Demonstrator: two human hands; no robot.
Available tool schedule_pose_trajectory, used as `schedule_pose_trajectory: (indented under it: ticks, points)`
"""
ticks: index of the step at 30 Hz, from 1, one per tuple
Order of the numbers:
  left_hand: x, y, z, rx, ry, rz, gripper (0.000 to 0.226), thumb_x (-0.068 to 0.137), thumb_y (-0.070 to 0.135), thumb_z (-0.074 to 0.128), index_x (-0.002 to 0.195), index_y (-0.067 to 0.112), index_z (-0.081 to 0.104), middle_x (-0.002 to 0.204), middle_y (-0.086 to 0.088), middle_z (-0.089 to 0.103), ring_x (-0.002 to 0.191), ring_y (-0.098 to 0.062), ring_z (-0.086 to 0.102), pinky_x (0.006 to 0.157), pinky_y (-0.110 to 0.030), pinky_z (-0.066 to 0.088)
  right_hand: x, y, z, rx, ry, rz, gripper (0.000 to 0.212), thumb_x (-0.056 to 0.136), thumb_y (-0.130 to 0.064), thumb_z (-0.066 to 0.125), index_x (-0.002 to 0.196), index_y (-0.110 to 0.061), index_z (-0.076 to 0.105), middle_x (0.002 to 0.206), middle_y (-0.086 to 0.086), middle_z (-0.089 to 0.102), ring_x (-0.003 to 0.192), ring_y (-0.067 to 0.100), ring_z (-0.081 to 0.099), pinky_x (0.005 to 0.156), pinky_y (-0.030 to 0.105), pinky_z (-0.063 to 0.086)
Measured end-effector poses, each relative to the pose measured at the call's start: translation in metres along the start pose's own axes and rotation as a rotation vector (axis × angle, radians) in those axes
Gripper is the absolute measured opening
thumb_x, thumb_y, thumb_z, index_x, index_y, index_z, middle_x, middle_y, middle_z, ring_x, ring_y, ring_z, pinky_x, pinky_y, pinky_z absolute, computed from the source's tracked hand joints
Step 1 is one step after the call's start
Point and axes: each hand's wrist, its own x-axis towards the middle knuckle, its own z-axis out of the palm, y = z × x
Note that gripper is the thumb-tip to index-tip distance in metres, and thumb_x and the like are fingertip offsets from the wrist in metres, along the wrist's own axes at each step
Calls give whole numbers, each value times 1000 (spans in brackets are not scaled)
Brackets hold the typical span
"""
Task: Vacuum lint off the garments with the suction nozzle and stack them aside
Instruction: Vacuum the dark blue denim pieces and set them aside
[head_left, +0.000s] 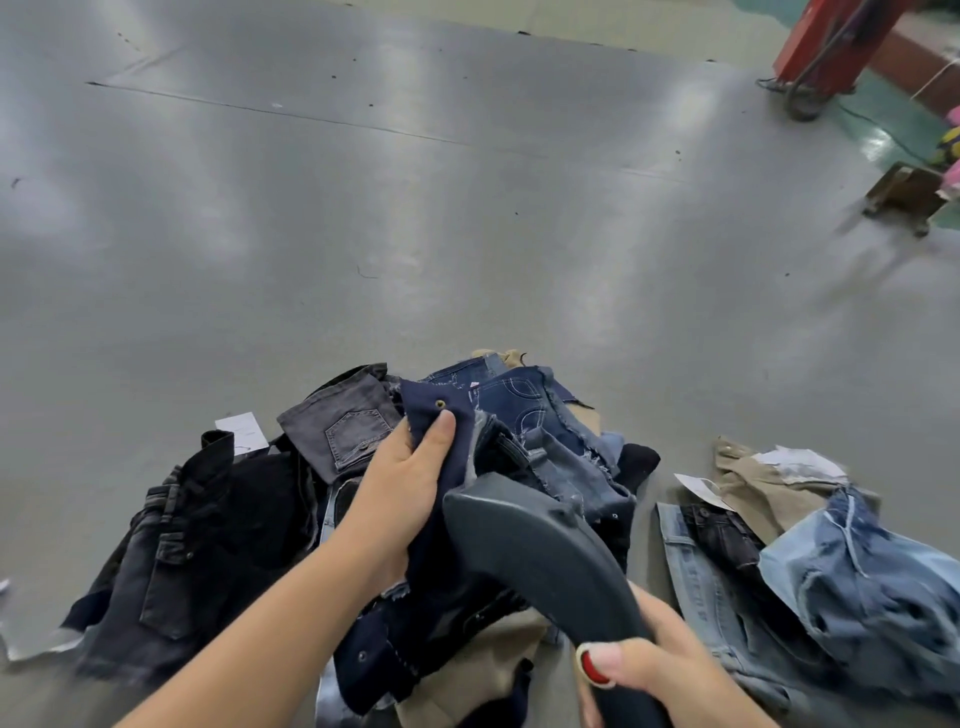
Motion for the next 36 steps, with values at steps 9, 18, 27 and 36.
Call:
schedule_pose_trajectory:
  ticks: [9, 18, 27, 36]
  points:
    - [-14, 4, 1, 167, -161, 109, 28, 98, 23, 48, 81, 28, 69, 63, 8, 67, 55, -3, 62, 48, -17, 46, 14, -6, -3, 279, 260, -18, 48, 53, -30, 70, 72, 10, 52, 48, 23, 50, 39, 30, 52, 41, 30, 45]
    - [-18, 5, 4, 84, -129, 3, 32, 96, 35, 48, 78, 35, 74, 68, 6, 70, 59, -7, 65, 48, -19, 47, 3, 2, 5, 274, 165, 69, 51, 36, -17, 76, 85, -6, 76, 56, 24, 58, 43, 28, 58, 40, 29, 49]
    - [-25, 3, 3, 15, -271, -69, 22, 73, 46, 57, 67, 30, 71, 58, 2, 60, 47, -11, 54, 42, -21, 41, 14, -12, -3, 239, 269, 6, 47, 55, -36, 66, 66, 6, 49, 49, 20, 50, 45, 30, 52, 43, 31, 45]
    - [-20, 3, 1, -49, -181, -110, 24, 72, 45, 59, 70, 28, 75, 60, 2, 65, 48, -10, 59, 42, -19, 42, 5, -12, -3, 157, 287, 140, 16, 49, 5, 68, 51, 10, 54, 37, 19, 50, 30, 24, 53, 35, 24, 45]
